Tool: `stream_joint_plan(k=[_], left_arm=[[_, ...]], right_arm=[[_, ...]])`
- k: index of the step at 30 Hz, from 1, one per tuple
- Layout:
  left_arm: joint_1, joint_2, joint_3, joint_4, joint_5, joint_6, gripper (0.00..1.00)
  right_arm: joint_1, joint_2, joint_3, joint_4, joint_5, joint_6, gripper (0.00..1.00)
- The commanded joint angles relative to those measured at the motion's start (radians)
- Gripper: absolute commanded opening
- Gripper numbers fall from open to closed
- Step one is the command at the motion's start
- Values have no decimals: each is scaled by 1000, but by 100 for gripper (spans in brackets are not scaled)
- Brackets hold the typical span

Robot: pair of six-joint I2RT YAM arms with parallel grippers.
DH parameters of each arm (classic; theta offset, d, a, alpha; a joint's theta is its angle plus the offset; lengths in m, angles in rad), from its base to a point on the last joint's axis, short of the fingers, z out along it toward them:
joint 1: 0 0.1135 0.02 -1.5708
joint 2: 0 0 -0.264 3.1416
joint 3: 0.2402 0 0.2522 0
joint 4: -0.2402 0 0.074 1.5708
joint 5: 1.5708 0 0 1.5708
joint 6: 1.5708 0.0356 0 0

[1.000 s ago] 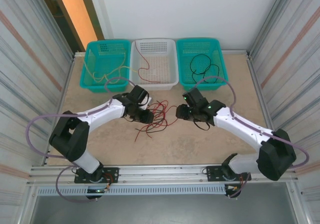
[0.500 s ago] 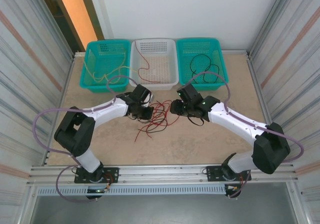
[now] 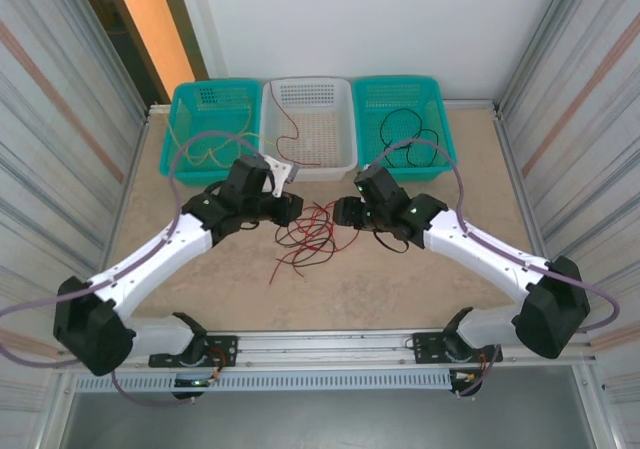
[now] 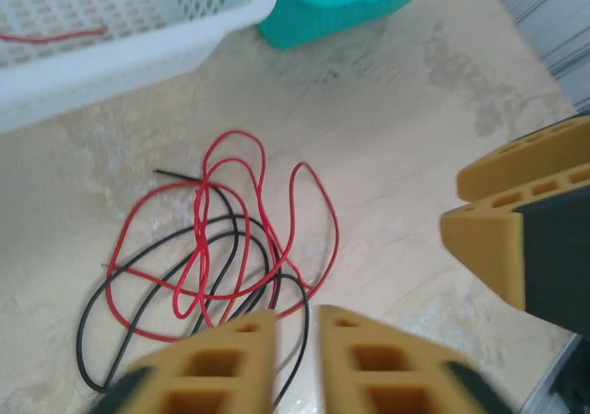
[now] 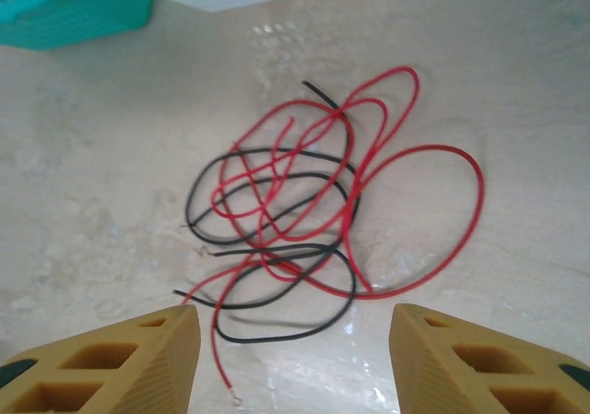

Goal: Untangle the cables

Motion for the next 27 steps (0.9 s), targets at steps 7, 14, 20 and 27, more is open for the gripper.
stream_joint_plan(k=[7,14,20,27], left_arm=[[24,207,-15,-16,19,-54,61],[36,392,19,10,-11,-71,49],[41,472,38,42,-30,-87,42],[43,478,46,66,-12,-99,18]], right_arm=[[4,-51,13,-4,56,-7,57],[4,-77,-17,-3,64,4,57],[4,-81,-25,0,63,4,57],[4,-89,-32,-8,68,-2,58]])
